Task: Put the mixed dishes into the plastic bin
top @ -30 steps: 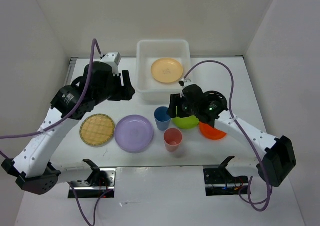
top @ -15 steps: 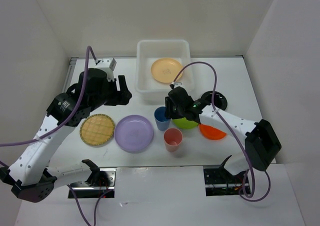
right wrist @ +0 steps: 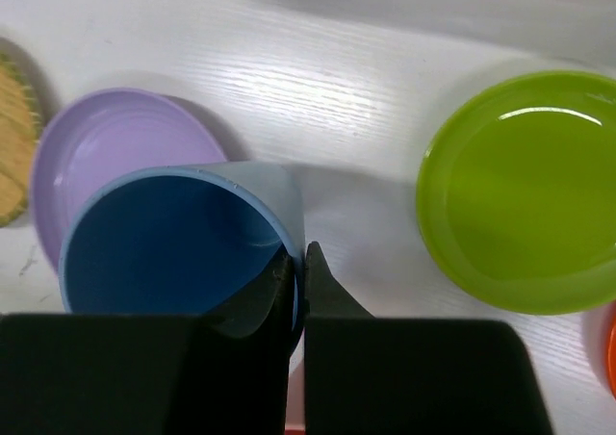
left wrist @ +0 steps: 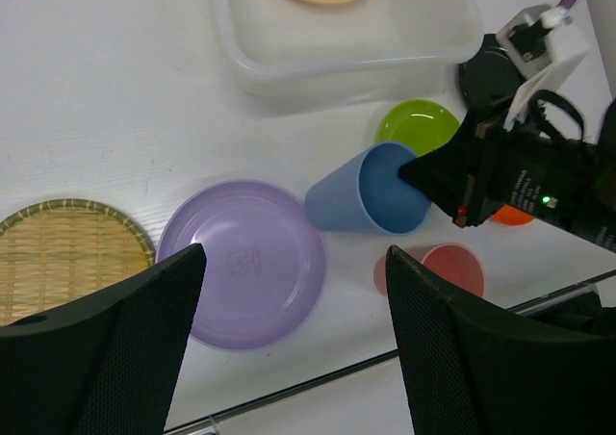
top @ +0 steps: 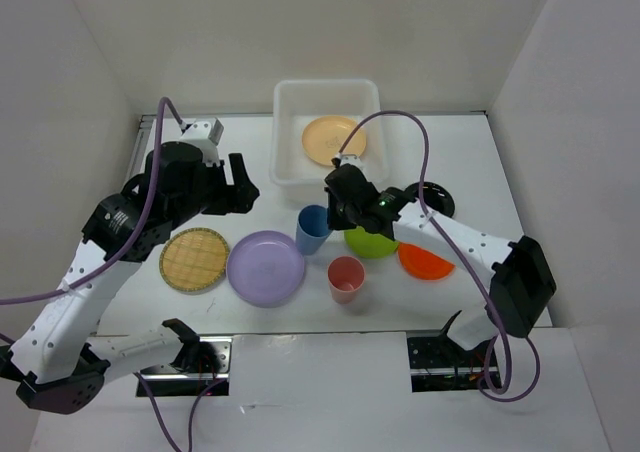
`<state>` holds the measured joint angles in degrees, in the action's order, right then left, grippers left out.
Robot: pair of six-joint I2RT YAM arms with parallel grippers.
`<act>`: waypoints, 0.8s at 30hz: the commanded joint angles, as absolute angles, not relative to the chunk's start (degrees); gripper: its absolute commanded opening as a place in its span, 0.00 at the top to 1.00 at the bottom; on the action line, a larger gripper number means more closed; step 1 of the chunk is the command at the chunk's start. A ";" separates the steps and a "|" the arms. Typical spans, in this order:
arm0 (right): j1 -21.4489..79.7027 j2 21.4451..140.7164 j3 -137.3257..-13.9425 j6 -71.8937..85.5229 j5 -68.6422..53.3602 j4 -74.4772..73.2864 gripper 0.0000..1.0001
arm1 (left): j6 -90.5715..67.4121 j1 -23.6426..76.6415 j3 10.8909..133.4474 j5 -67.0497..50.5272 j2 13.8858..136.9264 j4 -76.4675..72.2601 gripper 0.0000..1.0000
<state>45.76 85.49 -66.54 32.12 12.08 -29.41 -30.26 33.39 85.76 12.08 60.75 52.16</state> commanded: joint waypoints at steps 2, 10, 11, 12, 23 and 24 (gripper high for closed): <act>46.58 80.51 -74.60 31.38 11.34 -30.84 1.00 | -30.15 32.96 84.73 11.34 59.33 50.27 0.18; 45.44 87.09 -93.67 25.85 14.67 -33.84 1.00 | -30.15 32.96 84.20 10.11 58.80 49.75 0.18; 44.83 89.36 -97.61 25.23 15.20 -34.36 1.00 | -30.15 32.96 84.20 9.59 58.19 50.27 0.18; 43.87 90.52 -99.30 24.70 15.21 -34.37 1.00 | -30.15 32.96 84.20 9.58 58.18 50.27 0.18; 33.32 106.95 -113.73 22.50 10.55 -34.37 1.00 | -31.20 32.96 86.48 10.20 55.90 53.35 0.18; 32.70 108.53 -114.95 22.50 10.02 -33.84 1.00 | -31.20 32.96 86.48 10.20 55.38 53.35 0.18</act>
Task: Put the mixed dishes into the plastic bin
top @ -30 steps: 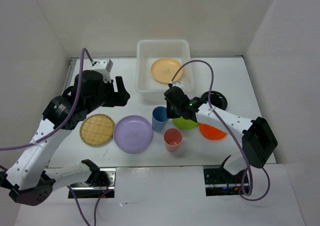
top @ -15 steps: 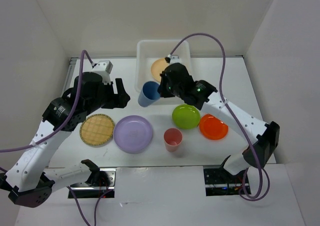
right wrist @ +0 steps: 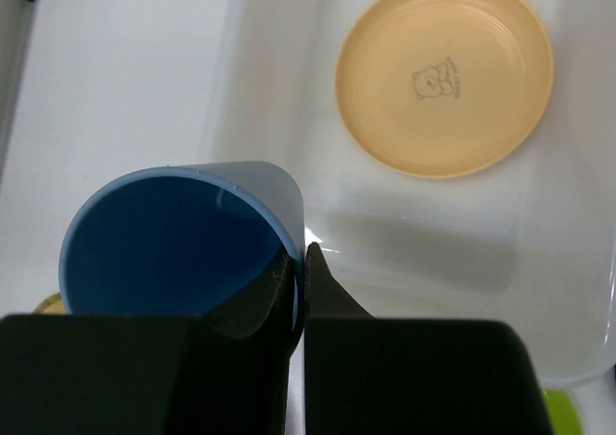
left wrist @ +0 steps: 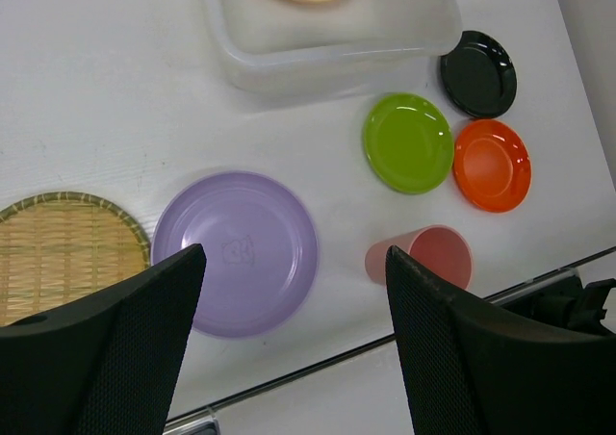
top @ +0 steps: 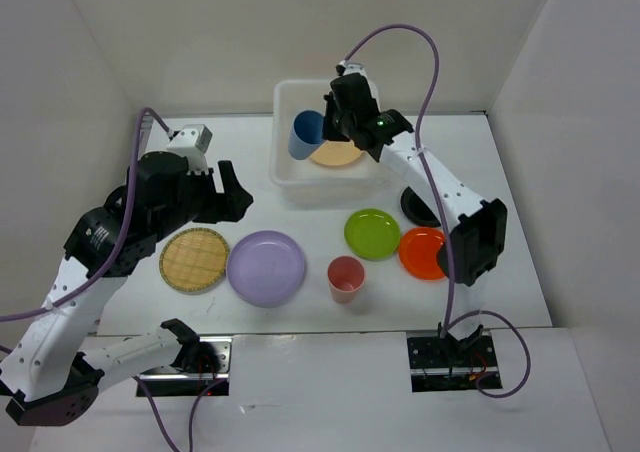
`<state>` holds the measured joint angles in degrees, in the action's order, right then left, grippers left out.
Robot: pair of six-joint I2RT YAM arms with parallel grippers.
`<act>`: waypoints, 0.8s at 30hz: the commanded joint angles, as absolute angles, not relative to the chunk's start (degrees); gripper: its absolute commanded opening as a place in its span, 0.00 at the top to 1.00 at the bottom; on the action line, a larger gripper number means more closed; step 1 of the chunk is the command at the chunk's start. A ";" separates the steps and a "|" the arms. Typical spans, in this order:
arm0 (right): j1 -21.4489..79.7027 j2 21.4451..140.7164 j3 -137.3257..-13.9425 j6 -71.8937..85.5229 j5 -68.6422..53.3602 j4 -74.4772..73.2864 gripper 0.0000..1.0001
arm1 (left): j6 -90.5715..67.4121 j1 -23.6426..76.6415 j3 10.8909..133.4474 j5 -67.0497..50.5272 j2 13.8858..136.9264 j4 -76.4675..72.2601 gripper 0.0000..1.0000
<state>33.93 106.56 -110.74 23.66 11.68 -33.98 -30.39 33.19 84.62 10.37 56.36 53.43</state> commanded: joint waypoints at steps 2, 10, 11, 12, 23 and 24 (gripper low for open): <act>31.73 110.47 -116.27 21.89 10.02 -33.84 1.00 | -31.20 32.96 86.48 10.20 55.37 53.35 0.18; 31.20 120.84 -122.08 20.13 9.40 -37.97 1.00 | -31.73 32.96 85.96 9.67 54.32 53.35 0.18; 31.20 121.37 -122.08 20.13 9.40 -37.97 1.00 | -31.73 32.96 85.96 9.67 54.32 53.35 0.18; 31.20 121.90 -122.08 20.13 9.40 -38.49 1.00 | -31.73 32.96 85.96 9.67 54.32 53.35 0.18; 31.20 127.70 -124.54 18.02 8.26 -42.19 1.00 | -31.73 32.96 84.38 8.61 54.32 52.21 0.18; 31.20 128.31 -124.54 17.50 8.26 -42.88 1.00 | -31.73 32.96 84.38 8.61 54.32 52.21 0.18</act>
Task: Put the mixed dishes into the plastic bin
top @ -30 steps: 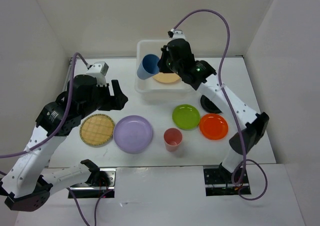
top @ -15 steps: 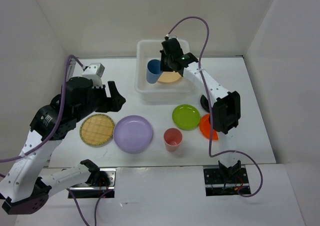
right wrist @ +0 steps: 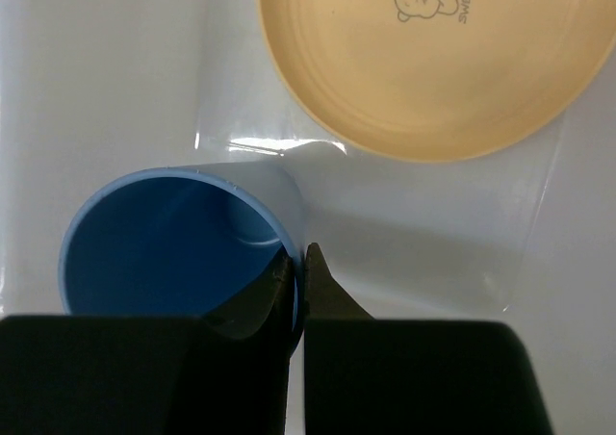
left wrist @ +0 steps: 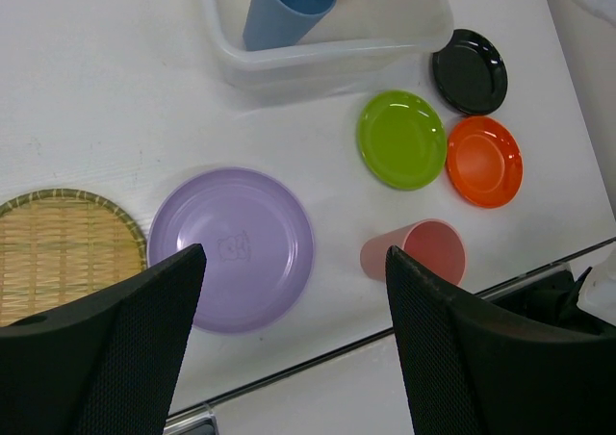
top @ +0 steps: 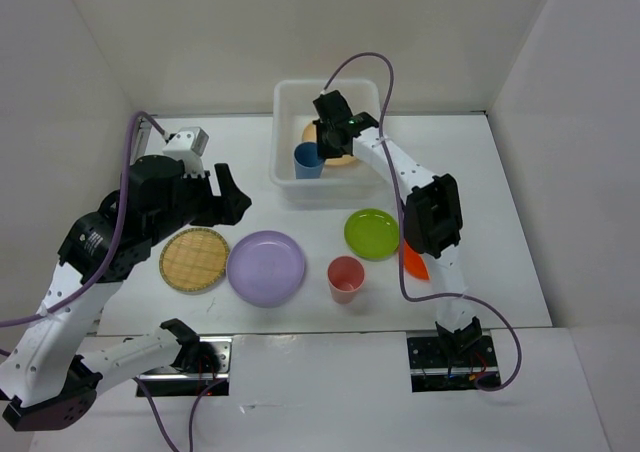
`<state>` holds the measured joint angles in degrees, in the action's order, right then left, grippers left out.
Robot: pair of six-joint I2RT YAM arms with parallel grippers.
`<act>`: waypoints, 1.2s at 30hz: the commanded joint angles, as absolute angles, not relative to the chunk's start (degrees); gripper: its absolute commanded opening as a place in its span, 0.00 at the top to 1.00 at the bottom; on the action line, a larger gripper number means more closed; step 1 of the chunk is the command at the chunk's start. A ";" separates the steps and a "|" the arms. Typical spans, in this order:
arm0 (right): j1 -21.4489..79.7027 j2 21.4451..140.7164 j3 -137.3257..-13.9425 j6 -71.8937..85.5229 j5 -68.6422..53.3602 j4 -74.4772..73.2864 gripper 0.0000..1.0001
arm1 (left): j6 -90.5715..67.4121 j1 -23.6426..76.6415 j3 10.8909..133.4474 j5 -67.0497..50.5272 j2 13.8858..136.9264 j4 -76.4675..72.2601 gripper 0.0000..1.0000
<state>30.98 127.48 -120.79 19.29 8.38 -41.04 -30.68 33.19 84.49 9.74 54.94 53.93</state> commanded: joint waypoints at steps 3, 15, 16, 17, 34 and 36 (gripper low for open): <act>31.20 129.02 -125.07 17.49 8.26 -43.42 0.95 | -31.73 32.96 84.38 9.14 54.32 52.21 0.18; 32.86 130.08 -129.11 17.49 9.49 -46.32 0.59 | -31.73 32.96 84.38 9.67 54.32 52.73 0.16; 32.87 130.08 -130.07 17.49 10.10 -46.93 0.56 | -31.73 32.96 84.90 9.67 54.32 52.73 0.16; 32.87 129.47 -131.56 17.49 10.11 -47.54 0.50 | -31.73 32.96 84.90 9.67 54.32 52.73 0.16; 41.48 115.24 -155.59 23.98 25.82 -74.36 0.29 | -27.78 32.96 82.80 7.48 55.37 51.42 0.14; 43.49 110.49 -148.67 25.74 30.31 -74.36 0.29 | -27.25 32.96 82.27 6.33 56.51 51.42 0.14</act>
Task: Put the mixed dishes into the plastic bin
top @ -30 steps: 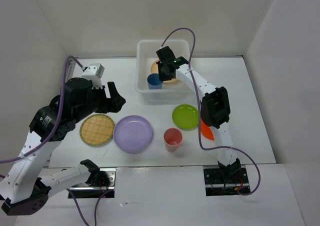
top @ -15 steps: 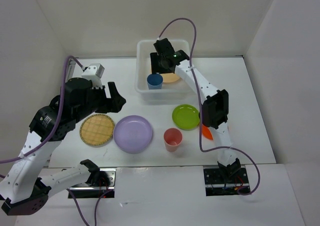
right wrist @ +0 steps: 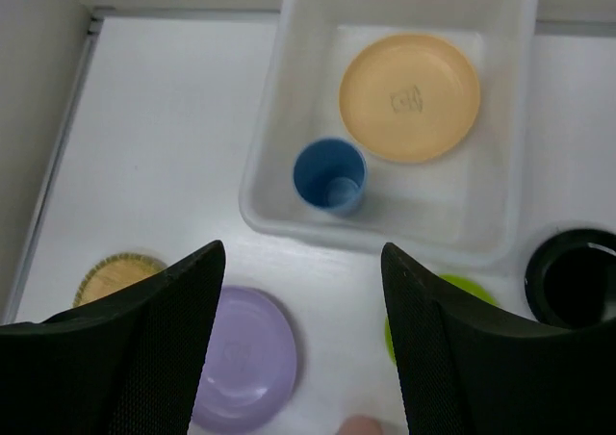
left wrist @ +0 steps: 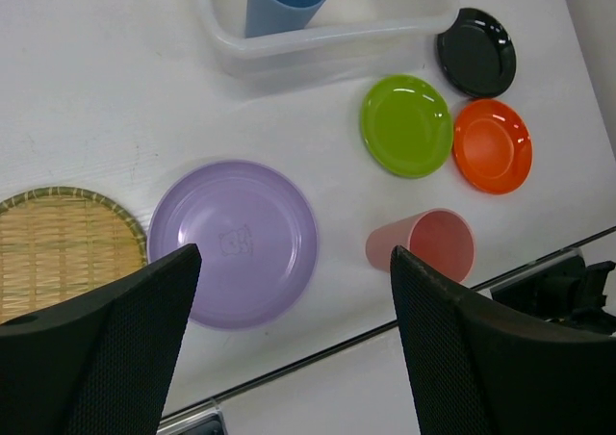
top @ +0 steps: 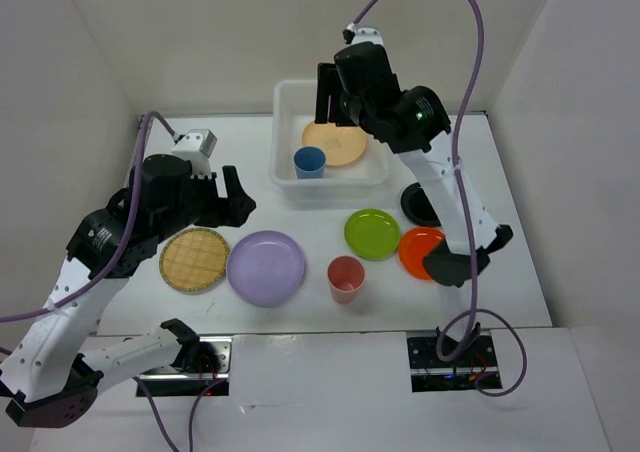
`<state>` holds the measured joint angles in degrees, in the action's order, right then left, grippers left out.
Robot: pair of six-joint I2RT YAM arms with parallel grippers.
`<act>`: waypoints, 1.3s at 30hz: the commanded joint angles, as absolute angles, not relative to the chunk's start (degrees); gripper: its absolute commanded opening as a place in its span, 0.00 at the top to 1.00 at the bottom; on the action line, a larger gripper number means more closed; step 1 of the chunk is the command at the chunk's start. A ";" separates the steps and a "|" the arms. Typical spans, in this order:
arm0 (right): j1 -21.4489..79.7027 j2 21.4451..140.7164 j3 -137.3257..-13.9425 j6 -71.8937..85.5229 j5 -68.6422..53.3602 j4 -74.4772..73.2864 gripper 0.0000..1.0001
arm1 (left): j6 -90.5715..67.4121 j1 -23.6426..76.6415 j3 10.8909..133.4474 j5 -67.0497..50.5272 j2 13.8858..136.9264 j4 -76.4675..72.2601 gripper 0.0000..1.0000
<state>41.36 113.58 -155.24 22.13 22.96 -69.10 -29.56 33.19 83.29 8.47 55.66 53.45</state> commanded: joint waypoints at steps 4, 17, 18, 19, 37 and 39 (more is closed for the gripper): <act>44.12 100.13 -131.09 29.26 29.62 -71.21 0.29 | -26.72 32.96 81.56 5.80 56.51 50.89 0.12; 43.51 74.45 -78.06 33.49 15.74 -55.83 0.28 | -25.66 32.43 78.76 5.71 56.51 50.36 0.11; 43.51 73.66 -76.83 33.49 14.51 -55.29 0.29 | -25.66 31.91 78.75 5.71 56.51 49.84 0.11; 43.51 72.52 -74.64 33.49 12.50 -55.28 0.29 | -25.66 31.90 78.75 5.71 56.51 49.83 0.11; 47.02 69.52 -61.97 35.77 2.11 -48.16 0.37 | -26.19 31.90 77.61 3.52 57.57 48.69 0.11; 48.60 70.75 -61.96 35.77 2.11 -48.16 0.37 | -26.19 31.90 77.61 3.52 57.57 48.69 0.11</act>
<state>46.85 70.30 -62.43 34.87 2.94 -50.74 -26.94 32.16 77.87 4.40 57.74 50.74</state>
